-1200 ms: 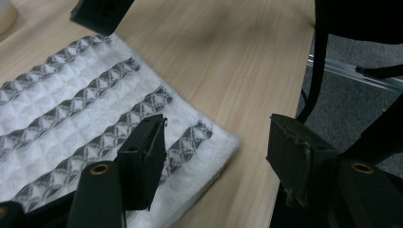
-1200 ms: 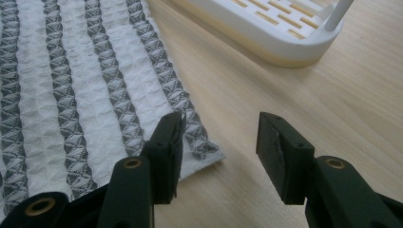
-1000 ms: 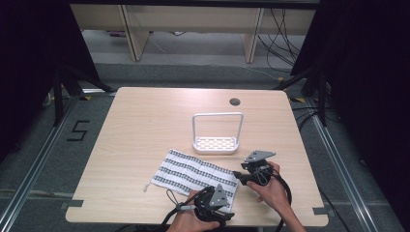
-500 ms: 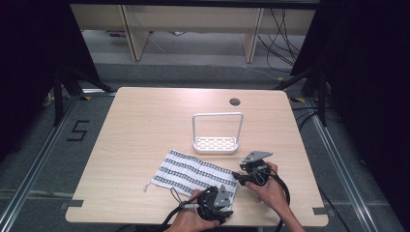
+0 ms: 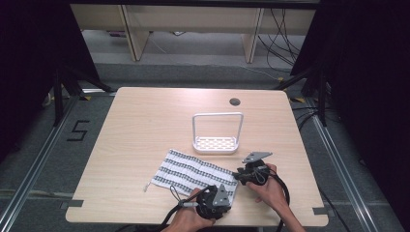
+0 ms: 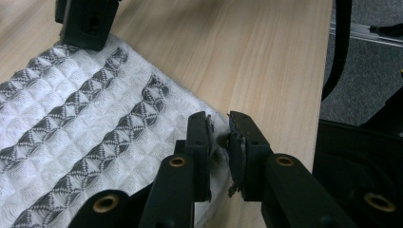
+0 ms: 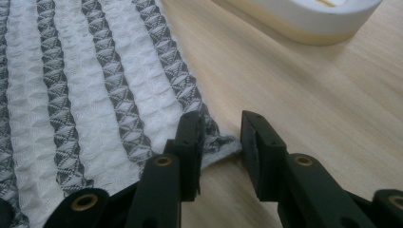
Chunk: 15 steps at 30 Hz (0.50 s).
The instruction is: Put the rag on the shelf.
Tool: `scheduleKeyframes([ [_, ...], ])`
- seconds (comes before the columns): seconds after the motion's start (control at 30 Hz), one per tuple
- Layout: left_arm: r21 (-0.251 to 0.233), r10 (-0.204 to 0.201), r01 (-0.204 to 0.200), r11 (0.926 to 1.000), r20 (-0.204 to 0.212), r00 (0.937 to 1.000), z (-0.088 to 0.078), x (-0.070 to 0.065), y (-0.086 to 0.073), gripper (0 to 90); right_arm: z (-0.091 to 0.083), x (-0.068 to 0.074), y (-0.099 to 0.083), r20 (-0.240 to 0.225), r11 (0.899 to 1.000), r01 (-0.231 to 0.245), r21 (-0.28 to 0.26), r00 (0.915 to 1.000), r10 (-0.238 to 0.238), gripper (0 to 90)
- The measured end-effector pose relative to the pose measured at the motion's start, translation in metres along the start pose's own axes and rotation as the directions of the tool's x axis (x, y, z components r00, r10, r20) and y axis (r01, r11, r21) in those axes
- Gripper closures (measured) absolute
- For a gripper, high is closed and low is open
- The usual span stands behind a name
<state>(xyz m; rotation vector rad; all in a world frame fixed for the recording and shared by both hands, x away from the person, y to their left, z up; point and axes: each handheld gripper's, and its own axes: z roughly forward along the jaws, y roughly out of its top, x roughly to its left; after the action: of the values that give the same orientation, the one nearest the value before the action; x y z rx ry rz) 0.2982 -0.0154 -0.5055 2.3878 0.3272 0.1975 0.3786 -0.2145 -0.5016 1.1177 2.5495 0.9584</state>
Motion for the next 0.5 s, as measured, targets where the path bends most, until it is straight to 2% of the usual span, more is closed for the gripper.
scheduleKeyframes([
  [0.03,0.003,0.002,-0.002,1.0000,0.003,1.0000,-0.0003,0.0003,0.0001,80.4,-0.0012,0.0016,0.0002,-0.011,0.999,-0.034,0.014,0.9994,0.034,73.8],
  [0.07,0.002,0.003,-0.003,1.0000,0.003,1.0000,-0.0004,0.0004,0.0000,80.4,-0.0012,0.0016,0.0002,-0.011,0.999,-0.034,0.014,0.9994,0.034,73.8],
  [0.17,0.001,0.006,-0.006,1.0000,0.004,1.0000,-0.0010,0.0012,-0.0002,83.2,-0.0003,0.0002,-0.0006,-0.021,1.000,-0.013,-0.006,0.9997,0.012,81.1],
  [0.23,-0.001,0.010,-0.010,0.9999,0.002,0.9999,-0.0015,0.0013,-0.0004,84.1,-0.0008,0.0006,-0.0005,-0.026,1.000,-0.014,-0.009,0.9996,0.014,83.0],
  [0.27,-0.002,0.009,-0.009,1.0000,0.004,1.0000,-0.0019,0.0014,-0.0004,84.9,-0.0025,0.0024,-0.0001,-0.032,0.999,-0.037,-0.004,0.9988,0.037,84.4],
  [0.3,-0.010,0.002,-0.002,0.9999,0.000,1.0000,-0.0019,0.0011,-0.0005,85.5,-0.0026,0.0020,-0.0002,-0.026,1.000,-0.024,-0.015,0.9994,0.024,85.5],
  [0.33,-0.011,-0.002,0.002,0.9999,0.002,1.0000,-0.0028,0.0013,-0.0008,86.5,-0.0027,0.0027,-0.0002,-0.025,0.999,-0.027,-0.037,0.9994,0.026,86.4],
  [0.37,-0.011,-0.002,0.002,0.9999,0.002,1.0000,-0.0028,0.0013,-0.0008,86.6,-0.0051,0.0031,0.0007,-0.034,0.999,-0.031,-0.022,0.9990,0.031,86.7],
  [0.4,-0.010,0.011,-0.011,0.9999,0.001,0.9999,-0.0035,0.0026,-0.0011,86.6,-0.0051,0.0031,0.0007,-0.034,0.999,-0.031,-0.022,0.9990,0.031,86.7],
  [0.43,-0.007,0.006,-0.006,1.0000,0.002,1.0000,-0.0050,0.0026,-0.0010,87.0,-0.0065,0.0042,0.0015,-0.030,0.999,-0.033,-0.026,0.9990,0.032,87.1],
  [0.5,-0.017,-0.004,0.004,0.9998,0.003,1.0000,-0.0079,0.0032,-0.0016,87.0,-0.0063,0.0041,0.0022,-0.026,0.999,-0.011,-0.048,0.9996,0.010,87.2],
])
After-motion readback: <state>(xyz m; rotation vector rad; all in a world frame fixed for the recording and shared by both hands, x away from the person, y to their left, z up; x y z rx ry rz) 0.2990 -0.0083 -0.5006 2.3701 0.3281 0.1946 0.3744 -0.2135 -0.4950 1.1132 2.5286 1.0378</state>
